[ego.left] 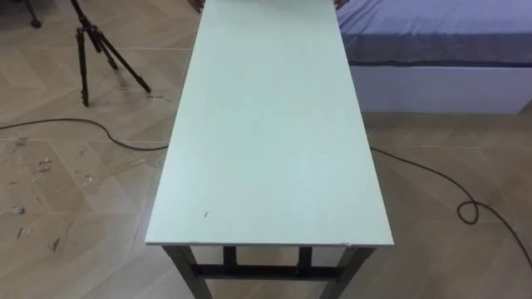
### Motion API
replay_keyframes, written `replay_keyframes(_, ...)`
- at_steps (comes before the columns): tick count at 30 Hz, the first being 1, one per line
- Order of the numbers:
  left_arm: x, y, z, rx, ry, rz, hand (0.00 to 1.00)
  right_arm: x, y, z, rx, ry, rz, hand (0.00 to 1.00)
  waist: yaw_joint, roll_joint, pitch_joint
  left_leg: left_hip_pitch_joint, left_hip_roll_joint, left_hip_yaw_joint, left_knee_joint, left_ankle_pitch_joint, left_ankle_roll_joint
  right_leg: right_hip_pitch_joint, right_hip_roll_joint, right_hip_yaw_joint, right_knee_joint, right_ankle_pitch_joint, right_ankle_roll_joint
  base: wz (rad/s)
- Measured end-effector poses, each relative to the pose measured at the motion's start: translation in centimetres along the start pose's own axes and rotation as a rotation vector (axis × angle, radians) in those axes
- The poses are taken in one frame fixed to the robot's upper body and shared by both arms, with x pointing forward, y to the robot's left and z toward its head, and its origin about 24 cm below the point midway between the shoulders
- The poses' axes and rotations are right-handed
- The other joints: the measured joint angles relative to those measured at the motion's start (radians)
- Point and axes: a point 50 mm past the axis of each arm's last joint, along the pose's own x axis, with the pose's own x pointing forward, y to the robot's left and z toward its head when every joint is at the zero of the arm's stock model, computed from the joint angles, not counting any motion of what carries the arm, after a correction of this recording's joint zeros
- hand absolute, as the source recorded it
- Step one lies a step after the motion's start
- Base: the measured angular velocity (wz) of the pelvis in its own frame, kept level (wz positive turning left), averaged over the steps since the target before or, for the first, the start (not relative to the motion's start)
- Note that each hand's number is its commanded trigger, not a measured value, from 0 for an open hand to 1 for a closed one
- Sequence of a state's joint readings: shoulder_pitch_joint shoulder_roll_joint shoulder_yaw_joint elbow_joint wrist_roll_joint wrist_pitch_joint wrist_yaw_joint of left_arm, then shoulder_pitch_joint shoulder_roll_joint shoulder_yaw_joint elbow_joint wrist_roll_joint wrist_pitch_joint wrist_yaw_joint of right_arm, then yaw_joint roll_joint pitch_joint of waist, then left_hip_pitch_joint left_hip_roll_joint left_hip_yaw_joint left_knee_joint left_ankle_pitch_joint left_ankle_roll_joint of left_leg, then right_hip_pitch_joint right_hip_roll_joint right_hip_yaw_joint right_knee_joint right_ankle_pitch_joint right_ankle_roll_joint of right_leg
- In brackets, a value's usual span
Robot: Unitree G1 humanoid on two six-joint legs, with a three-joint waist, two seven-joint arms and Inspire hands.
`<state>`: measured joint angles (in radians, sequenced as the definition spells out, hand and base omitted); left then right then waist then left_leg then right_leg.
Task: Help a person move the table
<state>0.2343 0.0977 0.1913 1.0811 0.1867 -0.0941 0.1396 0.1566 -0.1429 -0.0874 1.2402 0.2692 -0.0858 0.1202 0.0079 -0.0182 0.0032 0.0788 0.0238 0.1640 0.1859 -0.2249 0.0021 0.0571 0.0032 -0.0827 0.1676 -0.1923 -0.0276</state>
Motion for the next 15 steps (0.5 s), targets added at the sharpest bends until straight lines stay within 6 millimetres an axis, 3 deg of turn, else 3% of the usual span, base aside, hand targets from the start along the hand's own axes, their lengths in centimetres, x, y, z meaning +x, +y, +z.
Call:
replay_keyframes(9,-0.01,-0.04,-0.01,-0.006,0.001,0.001,0.0,0.01,0.11,-0.06,0.007,0.002,0.004,0.0,-0.004,-0.003,-0.0007,0.002,0.0,-0.002,0.0,0.0,0.0,0.004,0.0,-0.001,-0.001,0.0,0.0,0.0)
replay_keyframes(15,-0.04,-0.29,-0.64,-0.153,0.053,-0.001,0.0,-0.01,0.11,-0.21,0.042,0.011,0.01,0.0,-0.005,0.007,-0.0019,0.007,0.0,-0.003,-0.001,0.0,0.0,0.011,-0.001,-0.002,0.001,0.0,0.0,0.0)
